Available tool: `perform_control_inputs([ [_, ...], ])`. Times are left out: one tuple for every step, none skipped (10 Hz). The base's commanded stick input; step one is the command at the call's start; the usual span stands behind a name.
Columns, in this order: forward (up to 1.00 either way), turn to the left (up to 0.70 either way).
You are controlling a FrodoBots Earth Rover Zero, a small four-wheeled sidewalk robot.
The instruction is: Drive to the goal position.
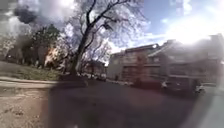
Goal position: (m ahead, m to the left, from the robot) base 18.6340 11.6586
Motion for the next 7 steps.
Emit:
perform_control_inputs([
  [0.7, -0.25],
  [0.7, -0.35],
  [0.7, -0.35],
  [0.7, -0.35],
  [0.7, -0.35],
  [0.7, -0.35],
  [0.7, -0.35],
])
